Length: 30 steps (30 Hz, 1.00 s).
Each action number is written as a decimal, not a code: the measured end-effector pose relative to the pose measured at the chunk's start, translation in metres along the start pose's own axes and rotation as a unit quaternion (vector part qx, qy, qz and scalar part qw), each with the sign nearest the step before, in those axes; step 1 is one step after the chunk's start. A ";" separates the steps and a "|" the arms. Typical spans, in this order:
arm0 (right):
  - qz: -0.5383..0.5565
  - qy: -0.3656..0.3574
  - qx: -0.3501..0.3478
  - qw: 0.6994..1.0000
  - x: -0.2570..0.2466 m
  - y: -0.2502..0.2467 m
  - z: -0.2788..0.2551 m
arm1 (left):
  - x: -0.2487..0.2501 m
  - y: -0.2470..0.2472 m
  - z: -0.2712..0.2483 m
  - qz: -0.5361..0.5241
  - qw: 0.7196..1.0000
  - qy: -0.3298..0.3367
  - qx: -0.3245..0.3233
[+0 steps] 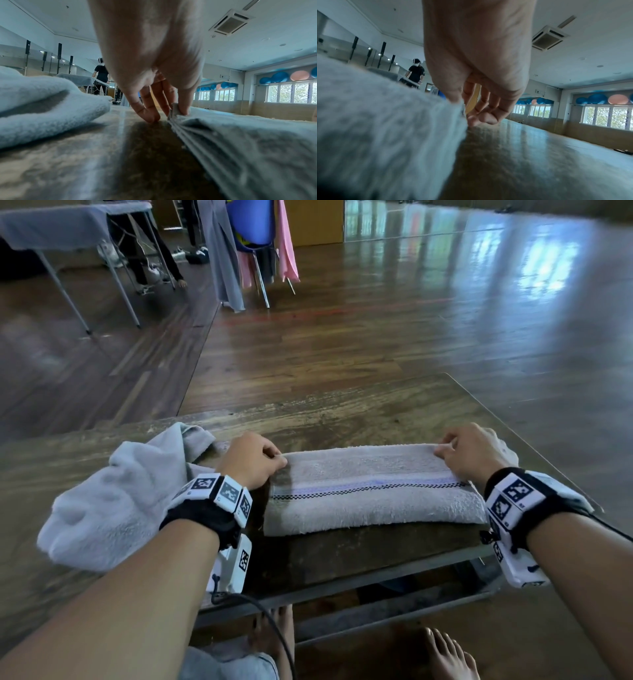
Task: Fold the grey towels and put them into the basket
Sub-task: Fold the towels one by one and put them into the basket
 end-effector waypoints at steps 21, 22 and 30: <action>0.059 -0.209 -0.041 0.975 0.036 -0.012 -0.031 | -0.005 -0.029 -0.034 -0.021 0.998 -0.030 0.041; 0.069 -0.184 -0.044 0.980 0.038 -0.011 -0.031 | -0.009 -0.025 -0.033 -0.024 0.997 -0.053 0.042; 0.007 -0.064 -0.082 0.995 0.025 -0.010 -0.028 | -0.006 -0.005 -0.023 0.100 0.985 -0.144 -0.008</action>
Point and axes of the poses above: each hand's wrist, its own z-axis towards the middle knuckle, its own y-axis out of the palm, x = y × z, the point moved 3 cm from there along z, towards the middle knuckle, and after that the axes turned 1 degree about -z, right-handed, at the moved point
